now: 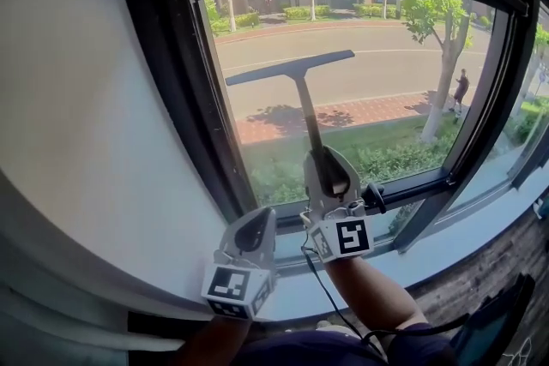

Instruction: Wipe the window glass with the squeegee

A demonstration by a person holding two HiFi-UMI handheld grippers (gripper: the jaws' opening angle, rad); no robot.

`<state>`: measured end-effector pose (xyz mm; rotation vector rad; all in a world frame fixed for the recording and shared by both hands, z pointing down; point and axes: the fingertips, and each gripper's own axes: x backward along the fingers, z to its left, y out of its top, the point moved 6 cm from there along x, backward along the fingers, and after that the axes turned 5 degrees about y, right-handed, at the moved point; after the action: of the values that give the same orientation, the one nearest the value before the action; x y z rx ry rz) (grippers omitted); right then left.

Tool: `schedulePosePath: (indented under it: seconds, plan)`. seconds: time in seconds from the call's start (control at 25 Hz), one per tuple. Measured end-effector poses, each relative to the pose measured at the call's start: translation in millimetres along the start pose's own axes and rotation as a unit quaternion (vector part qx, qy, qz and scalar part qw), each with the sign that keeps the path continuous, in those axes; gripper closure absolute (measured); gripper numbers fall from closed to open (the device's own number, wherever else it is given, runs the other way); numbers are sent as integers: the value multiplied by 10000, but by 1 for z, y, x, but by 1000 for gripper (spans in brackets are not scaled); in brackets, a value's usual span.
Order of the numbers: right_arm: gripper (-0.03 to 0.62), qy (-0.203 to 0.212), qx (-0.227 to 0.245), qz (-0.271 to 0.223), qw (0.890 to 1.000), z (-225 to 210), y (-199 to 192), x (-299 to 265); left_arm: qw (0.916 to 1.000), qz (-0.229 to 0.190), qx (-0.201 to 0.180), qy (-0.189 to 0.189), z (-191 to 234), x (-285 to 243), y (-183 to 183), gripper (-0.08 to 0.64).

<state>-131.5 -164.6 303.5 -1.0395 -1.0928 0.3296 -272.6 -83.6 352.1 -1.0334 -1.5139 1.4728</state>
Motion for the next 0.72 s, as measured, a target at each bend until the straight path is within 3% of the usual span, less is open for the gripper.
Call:
schedulePosePath:
  seconds: [0.28, 0.72]
  plan:
    - [491, -95, -67, 271, 9996, 3, -20, 23, 9999, 44, 51, -116, -8, -1, -15, 569]
    - [491, -124, -115, 566, 9983, 1, -42, 45, 9982, 463, 203, -326, -17, -9, -28, 569]
